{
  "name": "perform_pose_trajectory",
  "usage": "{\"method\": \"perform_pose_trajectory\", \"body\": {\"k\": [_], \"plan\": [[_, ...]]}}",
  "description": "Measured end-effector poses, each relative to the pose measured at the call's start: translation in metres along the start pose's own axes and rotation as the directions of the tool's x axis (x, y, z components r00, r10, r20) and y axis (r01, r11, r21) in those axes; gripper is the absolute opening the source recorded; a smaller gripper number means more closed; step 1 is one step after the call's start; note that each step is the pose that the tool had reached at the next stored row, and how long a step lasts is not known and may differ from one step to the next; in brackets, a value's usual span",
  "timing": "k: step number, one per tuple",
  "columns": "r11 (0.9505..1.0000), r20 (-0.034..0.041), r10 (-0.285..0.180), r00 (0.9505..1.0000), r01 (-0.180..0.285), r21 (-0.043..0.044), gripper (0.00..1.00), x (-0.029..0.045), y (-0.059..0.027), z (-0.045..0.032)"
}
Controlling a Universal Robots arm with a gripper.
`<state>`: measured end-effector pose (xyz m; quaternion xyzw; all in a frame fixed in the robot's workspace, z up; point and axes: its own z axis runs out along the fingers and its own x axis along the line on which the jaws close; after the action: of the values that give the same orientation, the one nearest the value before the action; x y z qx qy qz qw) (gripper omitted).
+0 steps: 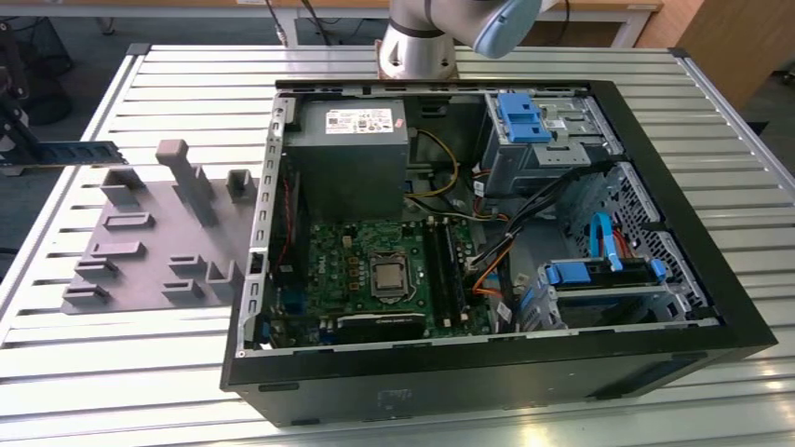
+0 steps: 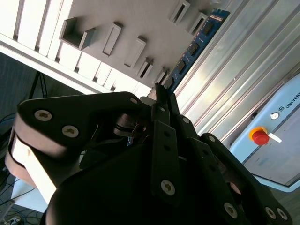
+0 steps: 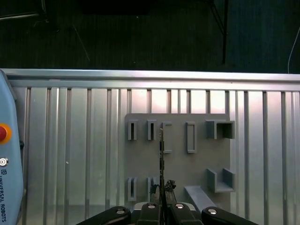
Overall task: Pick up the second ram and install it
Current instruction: 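Pick up the second ram and move it above second insertion slot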
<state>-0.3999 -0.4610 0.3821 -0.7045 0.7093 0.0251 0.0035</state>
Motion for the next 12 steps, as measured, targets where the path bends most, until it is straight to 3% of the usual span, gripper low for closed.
{"method": "perform_pose_trajectory", "body": {"k": [12], "plan": [[1.0000,0.0001,0.000,1.0000,0.000,0.0000,0.14,0.0000,-0.0053,-0.0001]]}}
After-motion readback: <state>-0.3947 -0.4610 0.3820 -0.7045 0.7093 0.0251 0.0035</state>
